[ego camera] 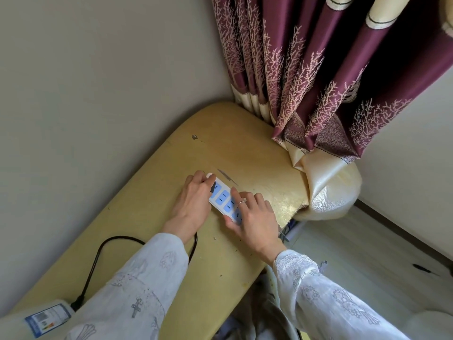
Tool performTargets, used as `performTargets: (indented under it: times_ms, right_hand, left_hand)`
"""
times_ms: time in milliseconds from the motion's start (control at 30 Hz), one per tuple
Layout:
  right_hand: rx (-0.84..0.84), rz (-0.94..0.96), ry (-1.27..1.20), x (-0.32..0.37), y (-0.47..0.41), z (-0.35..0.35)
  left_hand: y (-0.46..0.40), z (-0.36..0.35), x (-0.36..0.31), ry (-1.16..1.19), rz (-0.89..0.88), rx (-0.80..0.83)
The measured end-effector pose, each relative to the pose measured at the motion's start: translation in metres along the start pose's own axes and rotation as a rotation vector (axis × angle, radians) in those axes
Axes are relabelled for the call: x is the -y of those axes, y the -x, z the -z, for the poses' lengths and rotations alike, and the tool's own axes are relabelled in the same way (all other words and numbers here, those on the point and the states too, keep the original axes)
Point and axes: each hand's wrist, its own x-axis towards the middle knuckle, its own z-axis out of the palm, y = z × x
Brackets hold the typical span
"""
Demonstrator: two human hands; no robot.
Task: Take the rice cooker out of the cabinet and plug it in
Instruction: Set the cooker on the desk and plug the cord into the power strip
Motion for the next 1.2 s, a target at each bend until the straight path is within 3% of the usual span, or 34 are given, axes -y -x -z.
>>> performTargets:
  times_ms: [433, 767, 1200]
  right_hand:
    - [-0.003, -0.007, -0.002, 0.001, 0.0, 0.0]
    - [0.013, -0.006, -0.02, 0.0, 0.0, -0.002]
    - [0.041, 0.001, -0.049, -0.002, 0.0, -0.003]
  left_hand:
    - [-0.005, 0.007, -0.008, 0.031, 0.089, -0.043]
    - [-0.013, 0.01, -0.02, -0.193, 0.059, 0.006]
    - [-0.004, -0.005, -0.005, -0.025, 0.032, -0.066]
